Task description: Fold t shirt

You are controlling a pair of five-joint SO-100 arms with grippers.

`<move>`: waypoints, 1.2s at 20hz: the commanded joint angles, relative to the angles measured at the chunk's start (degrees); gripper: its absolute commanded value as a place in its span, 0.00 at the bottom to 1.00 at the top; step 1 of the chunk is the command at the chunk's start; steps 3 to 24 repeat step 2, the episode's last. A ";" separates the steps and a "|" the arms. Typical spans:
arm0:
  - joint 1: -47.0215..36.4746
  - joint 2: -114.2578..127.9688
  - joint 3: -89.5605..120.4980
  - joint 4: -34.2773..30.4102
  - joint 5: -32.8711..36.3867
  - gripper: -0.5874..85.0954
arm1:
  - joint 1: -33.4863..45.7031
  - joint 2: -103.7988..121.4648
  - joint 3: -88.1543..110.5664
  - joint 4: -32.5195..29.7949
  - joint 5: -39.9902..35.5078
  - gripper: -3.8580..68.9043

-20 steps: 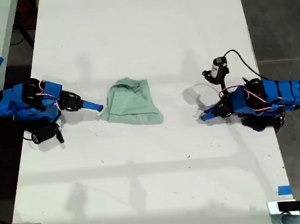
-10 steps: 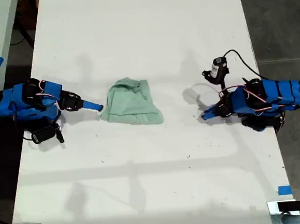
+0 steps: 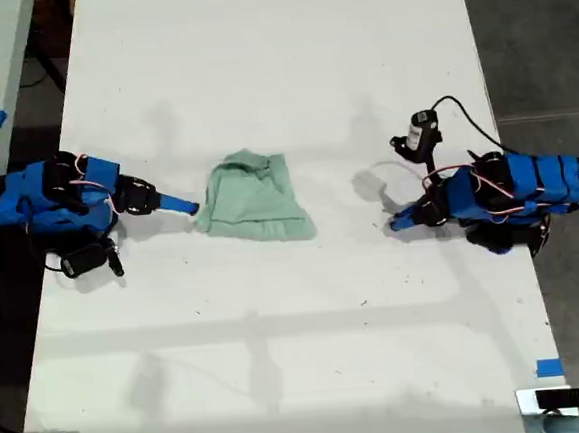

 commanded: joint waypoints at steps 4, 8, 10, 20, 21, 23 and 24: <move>0.00 0.35 2.29 0.18 0.44 0.15 | -0.35 0.44 2.64 -0.70 -0.97 0.15; 0.00 0.35 2.29 0.18 0.44 0.15 | -0.35 0.44 2.64 -0.70 -0.97 0.15; 0.00 0.35 2.29 0.18 0.44 0.15 | -0.35 0.44 2.64 -0.70 -0.97 0.15; 0.00 0.35 2.29 0.18 0.44 0.15 | -0.35 0.44 2.64 -0.70 -0.97 0.15; 0.00 0.35 2.29 0.18 0.44 0.15 | -0.35 0.44 2.64 -0.70 -0.97 0.15; 0.00 0.35 2.29 0.18 0.44 0.15 | -0.35 0.44 2.64 -0.70 -0.97 0.15; 0.00 0.35 2.29 0.18 0.44 0.15 | -0.35 0.44 2.64 -0.70 -0.97 0.15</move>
